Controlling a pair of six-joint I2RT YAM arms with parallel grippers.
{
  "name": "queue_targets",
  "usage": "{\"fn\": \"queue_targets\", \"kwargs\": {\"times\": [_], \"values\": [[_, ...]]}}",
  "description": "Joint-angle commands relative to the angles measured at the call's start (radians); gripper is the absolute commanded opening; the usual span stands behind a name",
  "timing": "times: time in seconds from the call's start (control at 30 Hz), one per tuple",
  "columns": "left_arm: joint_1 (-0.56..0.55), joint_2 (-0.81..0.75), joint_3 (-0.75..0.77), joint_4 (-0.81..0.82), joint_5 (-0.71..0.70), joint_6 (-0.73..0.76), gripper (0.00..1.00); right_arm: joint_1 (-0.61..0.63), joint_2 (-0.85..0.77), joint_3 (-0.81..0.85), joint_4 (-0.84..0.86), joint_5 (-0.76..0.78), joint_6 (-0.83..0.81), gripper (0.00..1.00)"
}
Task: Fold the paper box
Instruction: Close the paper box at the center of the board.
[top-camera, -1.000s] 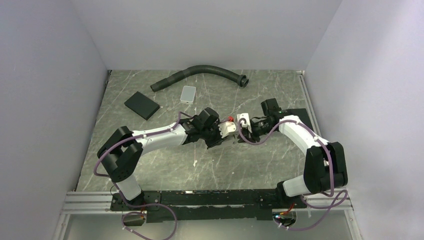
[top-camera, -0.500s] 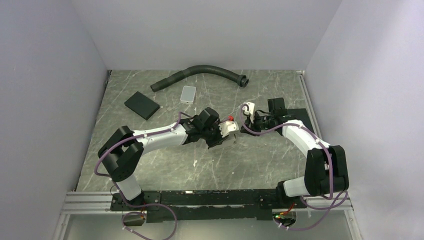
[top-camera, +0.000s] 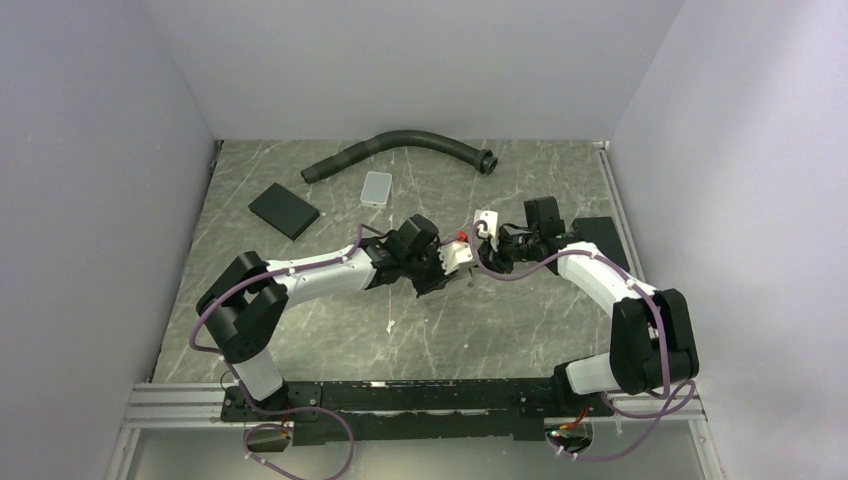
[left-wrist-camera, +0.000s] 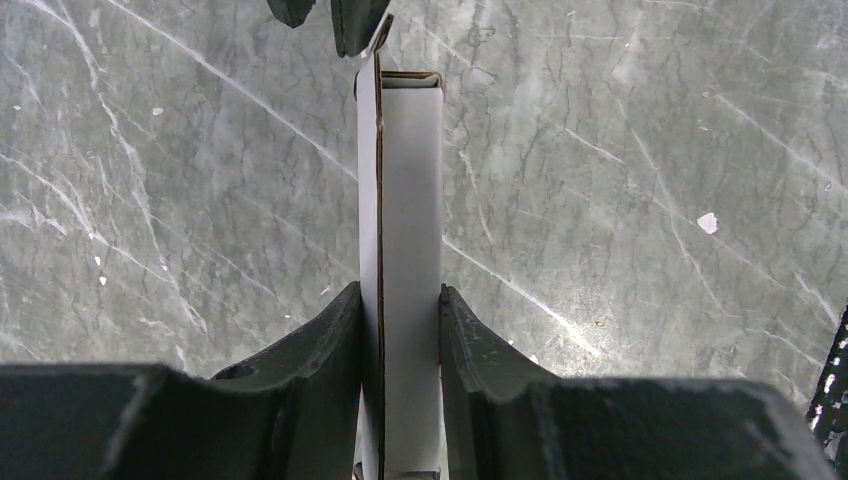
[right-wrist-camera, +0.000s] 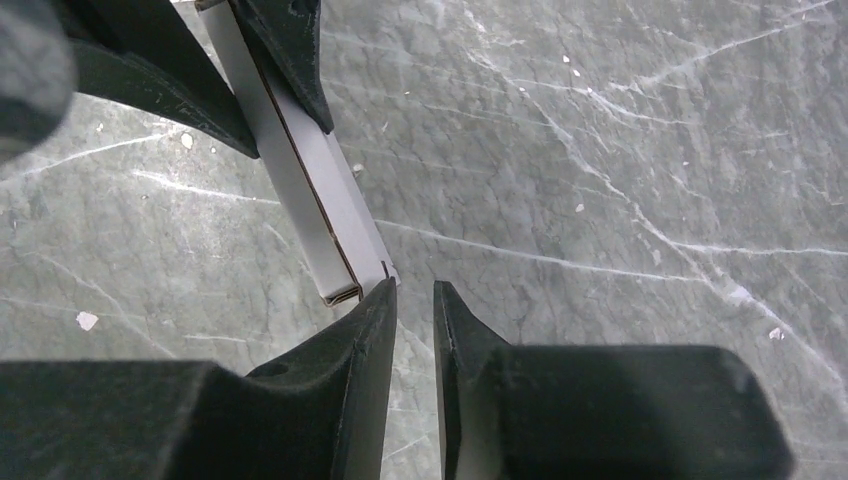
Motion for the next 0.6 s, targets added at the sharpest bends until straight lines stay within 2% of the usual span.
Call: {"fn": "queue_targets", "kwargs": {"times": [0.0,0.27,0.57], "values": [[-0.002,0.04,-0.009,-0.026,0.015,-0.013,0.32,-0.001,-0.023,-0.002,-0.02,-0.055,-0.076,0.25],[-0.002,0.04,-0.014,-0.029,0.014,-0.011,0.32,-0.004,-0.019,0.03,-0.145,-0.078,-0.178,0.25],[-0.003,0.042,-0.015,-0.027,0.02,-0.011,0.32,-0.003,-0.025,0.018,-0.092,-0.092,-0.128,0.27]]}}
